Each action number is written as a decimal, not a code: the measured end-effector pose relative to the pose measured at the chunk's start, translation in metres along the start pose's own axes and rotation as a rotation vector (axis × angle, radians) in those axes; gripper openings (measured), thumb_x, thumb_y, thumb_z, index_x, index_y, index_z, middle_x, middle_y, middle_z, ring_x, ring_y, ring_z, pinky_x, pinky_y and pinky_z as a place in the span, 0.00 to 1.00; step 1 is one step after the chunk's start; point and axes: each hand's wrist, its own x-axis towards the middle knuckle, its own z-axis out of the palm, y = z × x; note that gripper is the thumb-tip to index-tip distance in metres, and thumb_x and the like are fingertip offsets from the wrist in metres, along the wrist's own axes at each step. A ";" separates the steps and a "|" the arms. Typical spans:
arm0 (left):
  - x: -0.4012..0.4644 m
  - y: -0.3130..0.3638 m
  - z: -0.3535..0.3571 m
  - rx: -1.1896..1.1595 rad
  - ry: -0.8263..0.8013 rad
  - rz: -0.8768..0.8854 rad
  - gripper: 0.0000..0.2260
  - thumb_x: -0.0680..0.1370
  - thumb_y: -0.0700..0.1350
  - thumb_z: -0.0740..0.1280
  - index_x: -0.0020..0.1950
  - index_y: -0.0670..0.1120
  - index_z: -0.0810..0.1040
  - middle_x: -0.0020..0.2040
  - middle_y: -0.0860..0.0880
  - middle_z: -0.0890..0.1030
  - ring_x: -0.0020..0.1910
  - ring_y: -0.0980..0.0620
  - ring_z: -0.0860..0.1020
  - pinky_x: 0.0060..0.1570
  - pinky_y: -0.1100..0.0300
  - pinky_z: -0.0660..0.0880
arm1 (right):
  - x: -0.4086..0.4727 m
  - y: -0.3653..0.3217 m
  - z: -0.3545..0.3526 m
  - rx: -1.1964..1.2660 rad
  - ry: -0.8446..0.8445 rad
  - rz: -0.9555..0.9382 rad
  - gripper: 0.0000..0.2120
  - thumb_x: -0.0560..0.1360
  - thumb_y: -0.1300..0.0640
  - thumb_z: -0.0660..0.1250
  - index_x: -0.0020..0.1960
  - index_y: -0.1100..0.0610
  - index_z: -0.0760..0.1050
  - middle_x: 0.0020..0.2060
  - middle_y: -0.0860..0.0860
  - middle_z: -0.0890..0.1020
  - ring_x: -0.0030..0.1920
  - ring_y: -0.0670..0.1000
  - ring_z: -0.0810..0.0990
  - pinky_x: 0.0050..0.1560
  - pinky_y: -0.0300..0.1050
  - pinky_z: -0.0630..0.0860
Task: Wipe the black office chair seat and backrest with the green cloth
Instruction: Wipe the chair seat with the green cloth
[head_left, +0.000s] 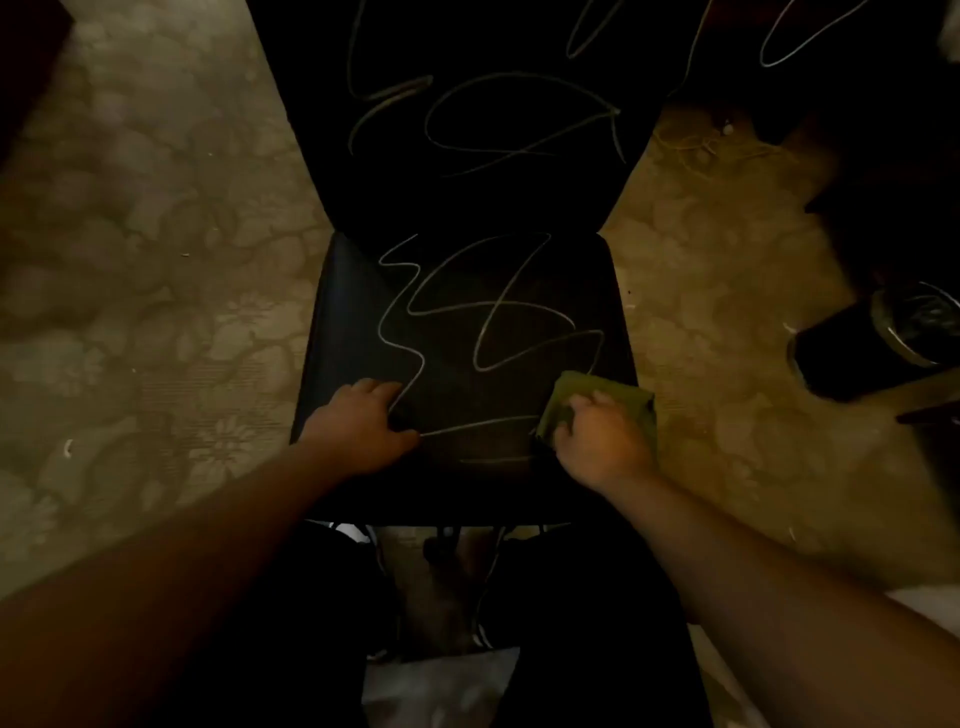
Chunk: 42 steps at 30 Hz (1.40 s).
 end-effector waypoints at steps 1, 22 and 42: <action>-0.001 -0.003 0.004 -0.003 0.006 0.001 0.37 0.73 0.65 0.70 0.79 0.54 0.63 0.77 0.47 0.67 0.75 0.44 0.66 0.70 0.42 0.70 | -0.002 0.001 0.002 -0.024 0.021 -0.002 0.19 0.77 0.49 0.61 0.67 0.53 0.72 0.67 0.53 0.71 0.66 0.54 0.70 0.62 0.50 0.70; -0.002 -0.029 0.064 0.120 0.142 -0.133 0.44 0.68 0.62 0.78 0.78 0.53 0.63 0.79 0.46 0.58 0.77 0.39 0.57 0.70 0.35 0.67 | 0.018 0.038 0.062 -0.013 0.181 0.103 0.21 0.78 0.45 0.62 0.69 0.49 0.67 0.75 0.60 0.57 0.75 0.62 0.55 0.74 0.57 0.58; -0.011 -0.048 0.088 0.048 0.257 -0.107 0.43 0.67 0.70 0.74 0.77 0.62 0.61 0.82 0.52 0.54 0.79 0.39 0.52 0.72 0.32 0.60 | 0.006 0.059 0.095 -0.063 0.224 -0.012 0.37 0.77 0.61 0.61 0.79 0.46 0.48 0.79 0.53 0.49 0.78 0.57 0.45 0.77 0.56 0.52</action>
